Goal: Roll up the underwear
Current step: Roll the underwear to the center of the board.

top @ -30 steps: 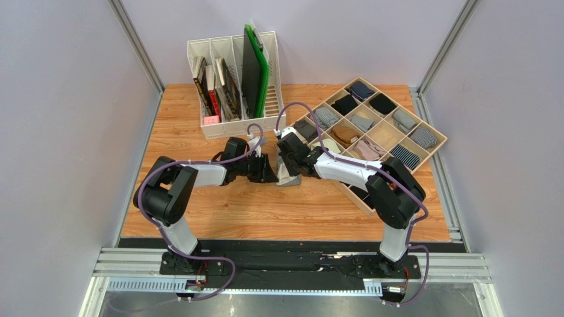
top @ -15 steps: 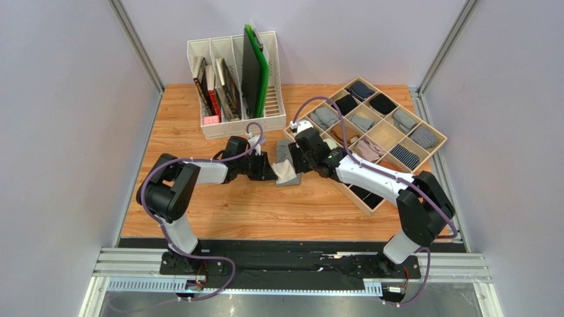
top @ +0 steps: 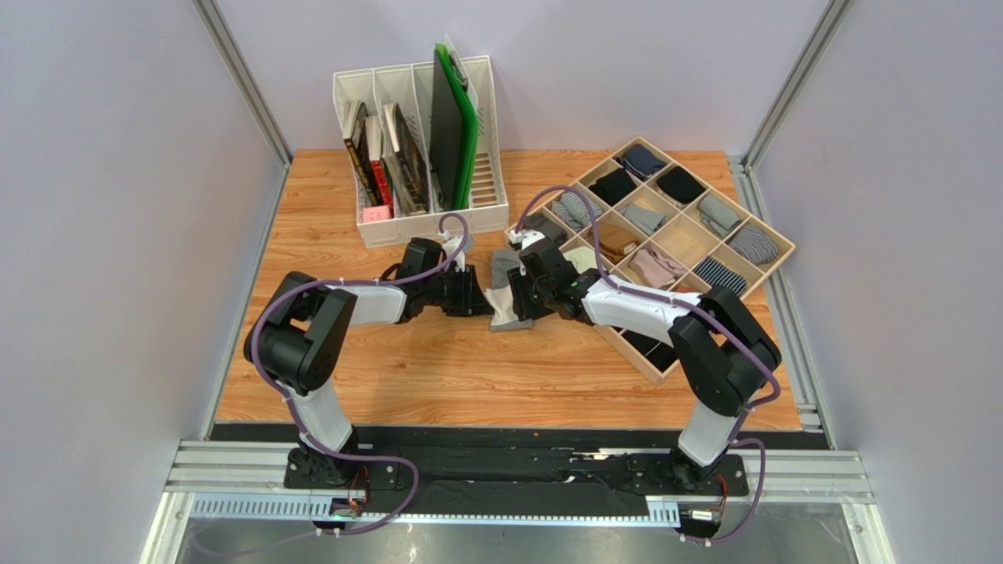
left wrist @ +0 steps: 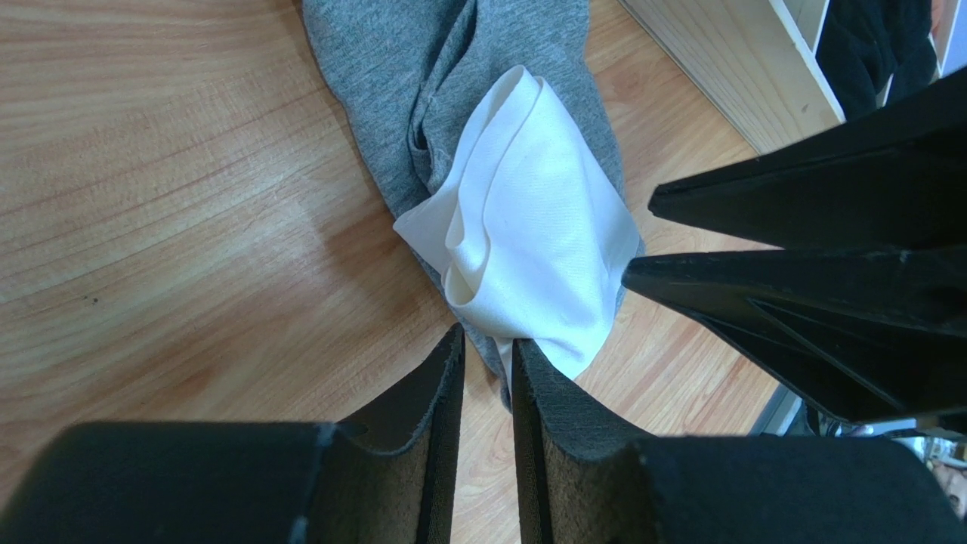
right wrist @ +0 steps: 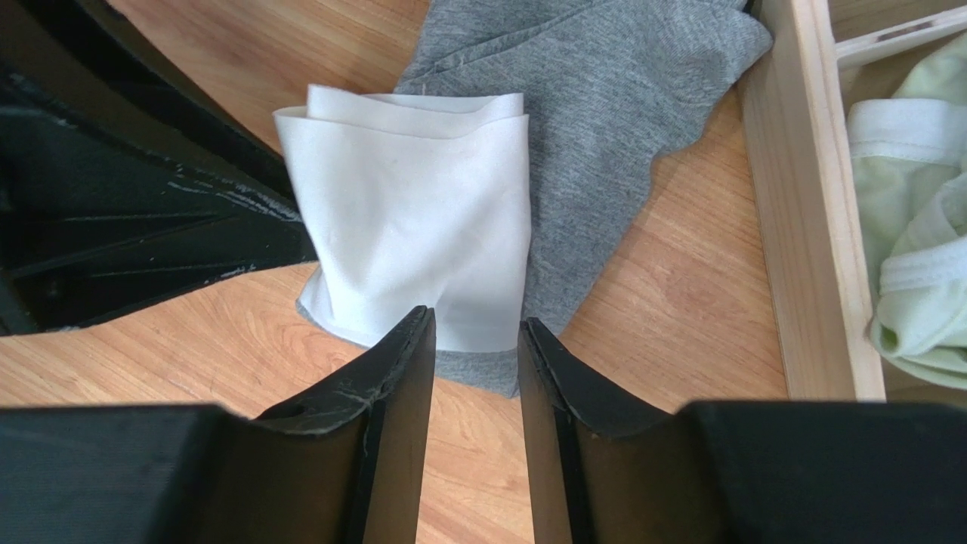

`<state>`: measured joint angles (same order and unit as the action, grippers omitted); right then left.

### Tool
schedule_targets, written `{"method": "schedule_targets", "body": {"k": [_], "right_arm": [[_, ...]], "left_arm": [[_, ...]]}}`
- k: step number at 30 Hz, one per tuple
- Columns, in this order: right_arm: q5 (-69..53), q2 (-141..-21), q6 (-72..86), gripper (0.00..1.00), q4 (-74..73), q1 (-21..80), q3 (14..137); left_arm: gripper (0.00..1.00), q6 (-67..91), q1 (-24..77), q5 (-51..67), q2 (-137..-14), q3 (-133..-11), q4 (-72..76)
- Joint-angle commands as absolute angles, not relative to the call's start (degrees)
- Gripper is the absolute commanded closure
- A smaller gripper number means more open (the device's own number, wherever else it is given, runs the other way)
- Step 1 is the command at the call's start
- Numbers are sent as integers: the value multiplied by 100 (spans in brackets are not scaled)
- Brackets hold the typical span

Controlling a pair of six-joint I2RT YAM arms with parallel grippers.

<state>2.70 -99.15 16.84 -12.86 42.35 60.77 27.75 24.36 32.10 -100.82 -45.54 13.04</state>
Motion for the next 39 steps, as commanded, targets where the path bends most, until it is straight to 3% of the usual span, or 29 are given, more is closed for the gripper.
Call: {"method": "schedule_targets", "body": {"k": [1,10,16,19,21,22,39], "right_arm": [[123,-10046,1819,63,-774,4105,6117],[-184,-10309,1802,64,-633,3973,6135],[-316,-10354,1784,70,-598,3964,6144],[-360,-10406,1775,77,-615,3964,6170],[-352,-10398,1784,99,-650,3964,6179],[-334,-10380,1802,100,-668,3964,6161],[-149,-9616,2285,100,-369,3973,5309]], "left_arm": [[73,2751,2452,3234,-10125,-4711,1389],[73,2804,2452,3278,-10160,-4755,1424],[73,2786,2452,3296,-10178,-4755,1424],[73,2786,2452,3296,-10187,-4764,1415],[73,2804,2452,3296,-10178,-4746,1415],[73,2812,2452,3296,-10169,-4737,1424],[73,2988,2496,3340,-10248,-4790,1608]]}}
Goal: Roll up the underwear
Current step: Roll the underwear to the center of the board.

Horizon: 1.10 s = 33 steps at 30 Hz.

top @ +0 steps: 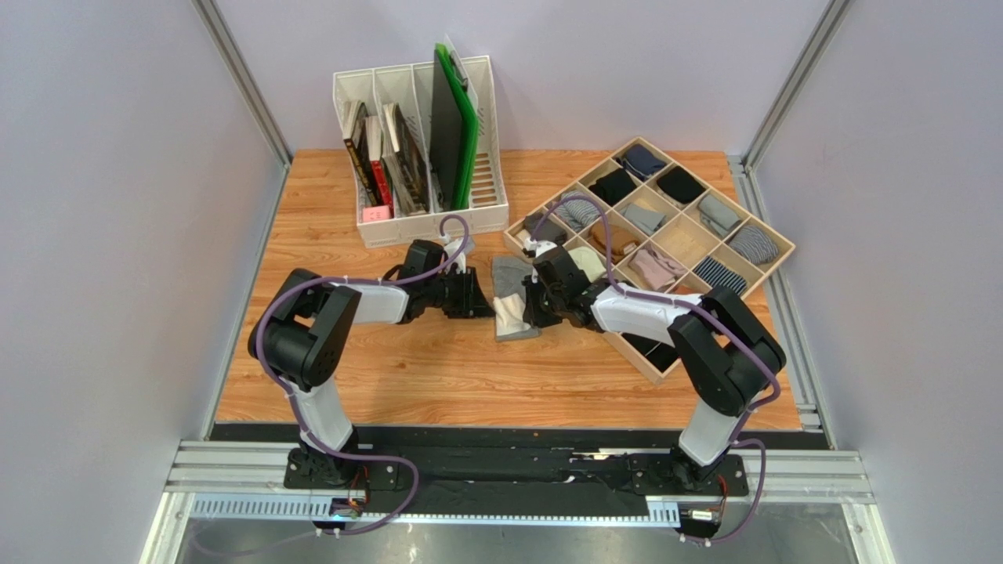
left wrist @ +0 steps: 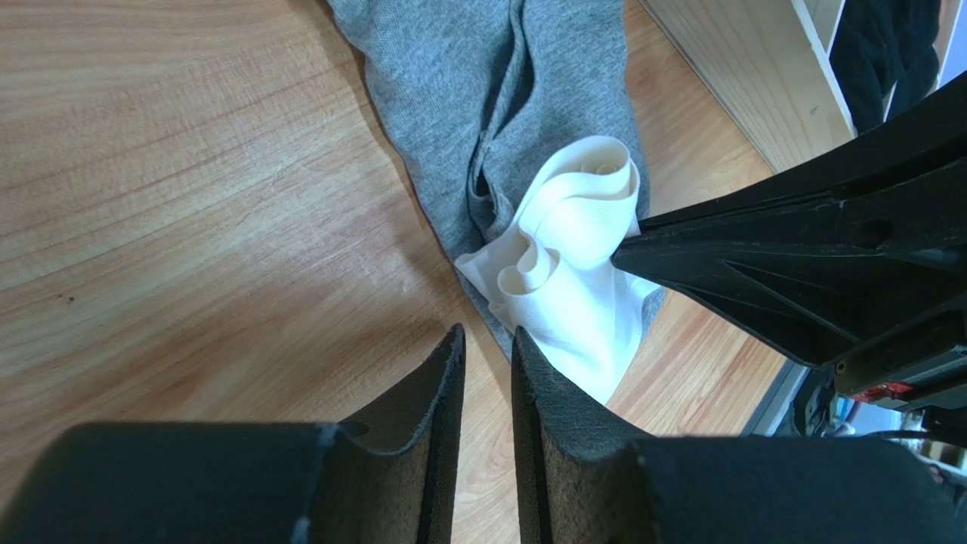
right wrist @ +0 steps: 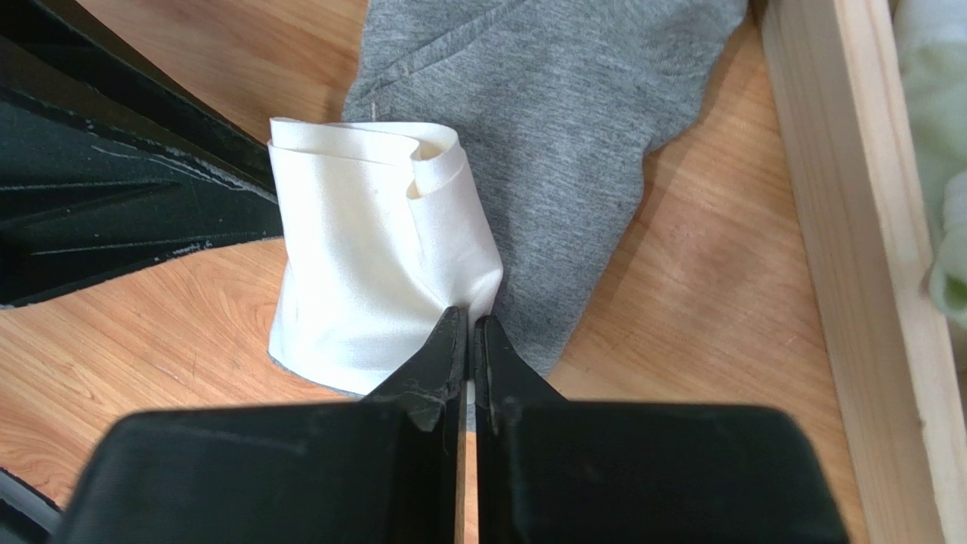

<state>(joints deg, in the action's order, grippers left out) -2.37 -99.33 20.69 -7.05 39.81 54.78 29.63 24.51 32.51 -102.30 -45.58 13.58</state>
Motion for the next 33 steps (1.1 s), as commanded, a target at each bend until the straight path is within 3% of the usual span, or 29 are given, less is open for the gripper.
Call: {"method": "schedule_targets", "body": {"k": [1,33], "right_arm": [[-167,-9580,2303,100,-265,3973,5265],[782,-8798,2918,100,-44,4061,4456]], "left_arm": [[74,2988,2505,3331,-10248,-4807,1608],[72,3349,2663,3181,-10819,-5054,1696]]}}
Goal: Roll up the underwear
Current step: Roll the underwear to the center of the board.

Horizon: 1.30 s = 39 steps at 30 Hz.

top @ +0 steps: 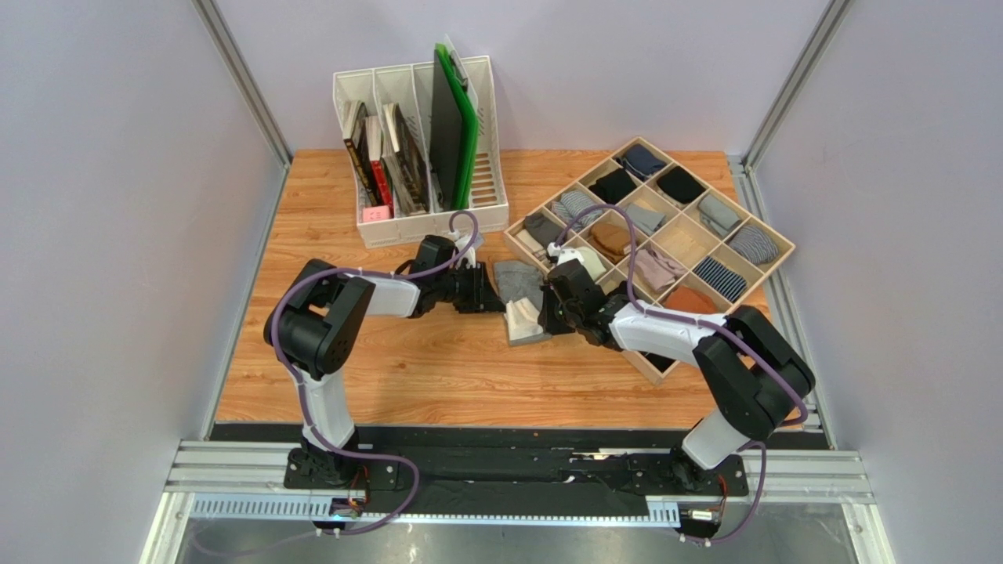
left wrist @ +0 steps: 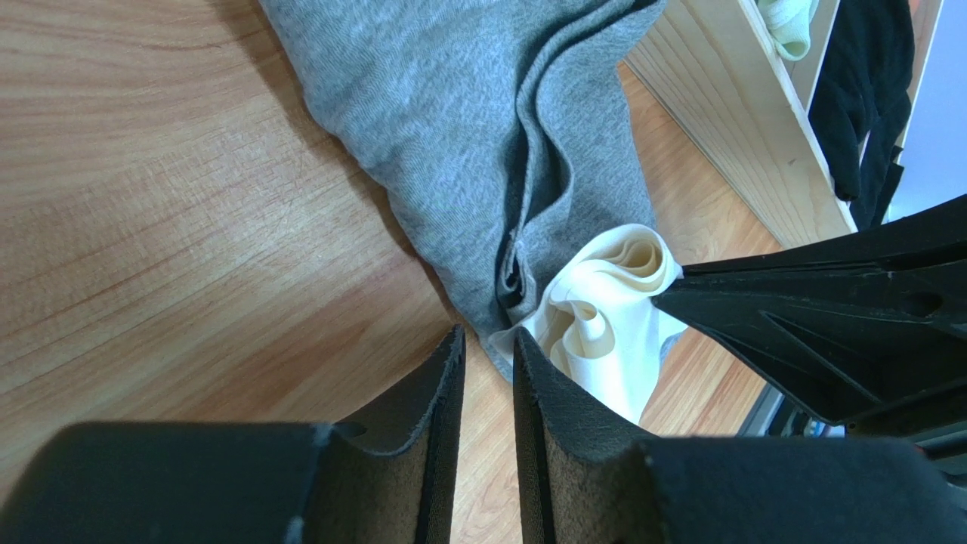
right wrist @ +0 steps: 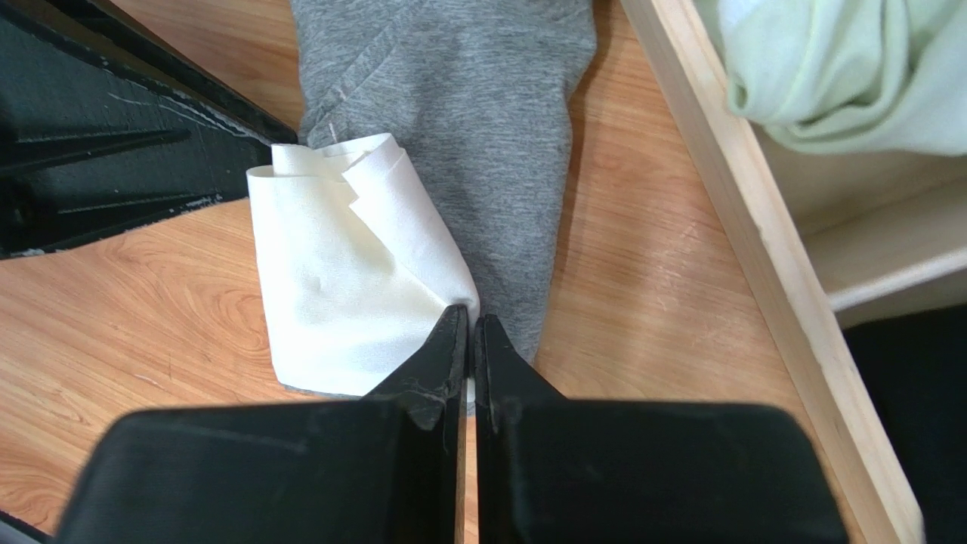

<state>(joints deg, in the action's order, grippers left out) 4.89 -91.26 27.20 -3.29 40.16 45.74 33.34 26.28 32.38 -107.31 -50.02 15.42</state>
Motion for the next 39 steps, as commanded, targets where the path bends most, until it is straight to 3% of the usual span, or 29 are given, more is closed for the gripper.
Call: {"method": "schedule_targets", "body": {"k": [1,10,22,39], "right_arm": [[826,-8772,2927,100,104,4069,4421],[923,-8745,2936,100,219,4078,4307],[879,-8938,2944,100,211,4096,4403],[861,-8921,3006,100,211,4096,4386]], "left_arm": [[72,3349,2663,3190,-10819,-5054,1688],[69,3471,2663,3103,-10424,-4957,1723],[53,4498,3269,2022,-9290,-4115,2056],[60,4931,3612,1512,-9764,-3999,2250]]}}
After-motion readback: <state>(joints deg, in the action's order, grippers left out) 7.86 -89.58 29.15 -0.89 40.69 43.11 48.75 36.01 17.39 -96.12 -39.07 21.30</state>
